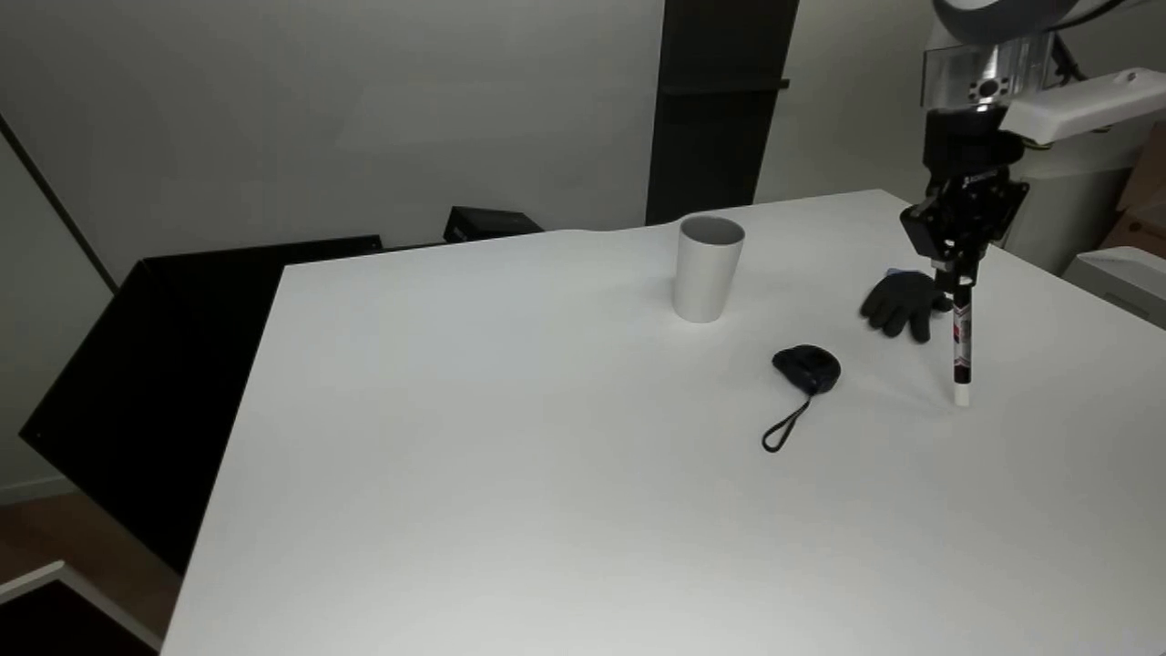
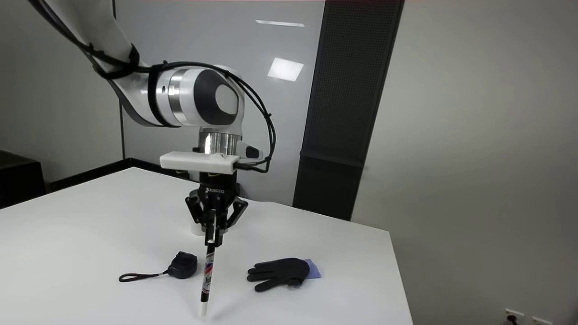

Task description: Take the black marker out of the mug

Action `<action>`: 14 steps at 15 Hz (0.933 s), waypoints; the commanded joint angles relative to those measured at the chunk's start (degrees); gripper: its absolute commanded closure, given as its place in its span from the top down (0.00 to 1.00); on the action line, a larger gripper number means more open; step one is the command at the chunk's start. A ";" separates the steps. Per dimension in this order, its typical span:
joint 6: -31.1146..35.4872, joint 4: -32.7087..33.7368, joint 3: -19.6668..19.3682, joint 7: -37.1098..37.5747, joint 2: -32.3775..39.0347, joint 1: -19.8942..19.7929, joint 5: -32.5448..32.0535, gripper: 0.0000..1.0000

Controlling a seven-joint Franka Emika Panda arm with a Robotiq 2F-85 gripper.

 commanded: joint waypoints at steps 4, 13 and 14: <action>-1.79 4.19 1.19 -2.60 4.56 -2.76 4.44 0.07; 10.99 1.51 1.47 -1.71 3.16 -1.41 3.11 0.72; 13.96 0.49 1.77 -1.89 2.44 -1.32 3.32 0.77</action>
